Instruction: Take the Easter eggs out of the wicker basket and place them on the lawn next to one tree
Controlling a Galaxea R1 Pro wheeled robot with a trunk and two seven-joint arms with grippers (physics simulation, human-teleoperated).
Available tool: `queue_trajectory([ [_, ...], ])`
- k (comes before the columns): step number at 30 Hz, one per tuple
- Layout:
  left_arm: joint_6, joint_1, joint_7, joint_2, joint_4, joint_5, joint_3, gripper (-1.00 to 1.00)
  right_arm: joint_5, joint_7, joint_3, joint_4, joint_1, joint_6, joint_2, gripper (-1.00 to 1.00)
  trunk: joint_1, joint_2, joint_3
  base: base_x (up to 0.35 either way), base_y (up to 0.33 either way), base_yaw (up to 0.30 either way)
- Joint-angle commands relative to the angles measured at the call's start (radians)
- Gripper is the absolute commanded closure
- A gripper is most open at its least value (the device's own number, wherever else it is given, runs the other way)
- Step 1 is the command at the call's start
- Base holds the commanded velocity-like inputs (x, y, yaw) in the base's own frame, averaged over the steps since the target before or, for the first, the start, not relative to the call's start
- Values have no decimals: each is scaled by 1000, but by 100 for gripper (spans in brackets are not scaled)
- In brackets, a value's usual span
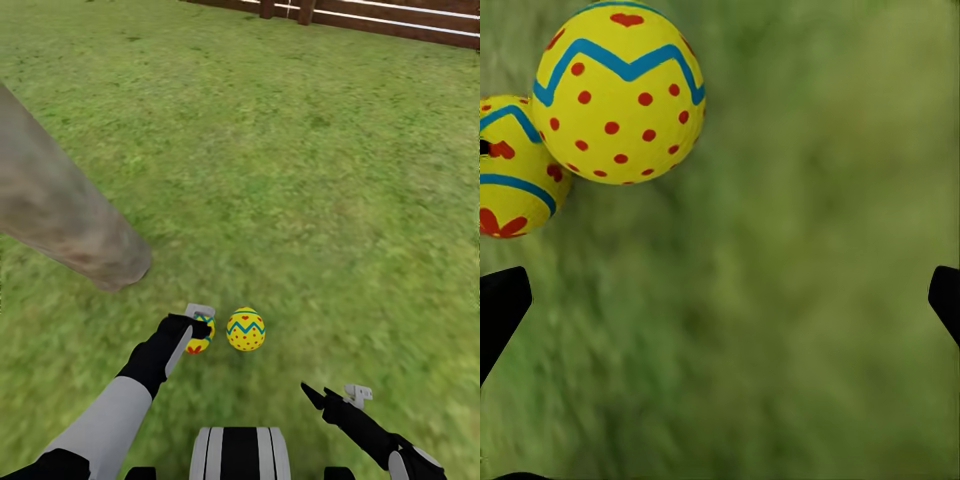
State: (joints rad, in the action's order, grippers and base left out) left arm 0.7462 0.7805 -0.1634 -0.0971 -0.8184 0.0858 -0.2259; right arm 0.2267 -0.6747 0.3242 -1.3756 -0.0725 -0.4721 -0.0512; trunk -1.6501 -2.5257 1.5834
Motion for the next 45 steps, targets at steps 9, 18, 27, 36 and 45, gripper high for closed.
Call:
queue_trajectory([
  [9,5,1,-10,0,0,9,-3,-100,6,-2,2,0,-1,-8,-1,-100,4,2,-34,0,0,0],
  [18,88,3,-4,-1,-8,19,4,-100,6,-2,3,2,-1,-8,-1,-100,6,3,-50,0,0,0],
  [27,122,3,-2,-1,-13,26,5,-100,6,-2,3,5,-1,-8,-1,-100,10,5,-85,-127,0,0],
  [36,173,3,-2,-1,-13,26,7,-100,7,-1,3,9,-3,-10,1,-100,14,7,-119,-339,0,0],
  [45,301,3,-2,-1,-16,25,133,-100,11,-2,3,9,-3,-11,1,-100,18,9,-154,-96,0,0],
])
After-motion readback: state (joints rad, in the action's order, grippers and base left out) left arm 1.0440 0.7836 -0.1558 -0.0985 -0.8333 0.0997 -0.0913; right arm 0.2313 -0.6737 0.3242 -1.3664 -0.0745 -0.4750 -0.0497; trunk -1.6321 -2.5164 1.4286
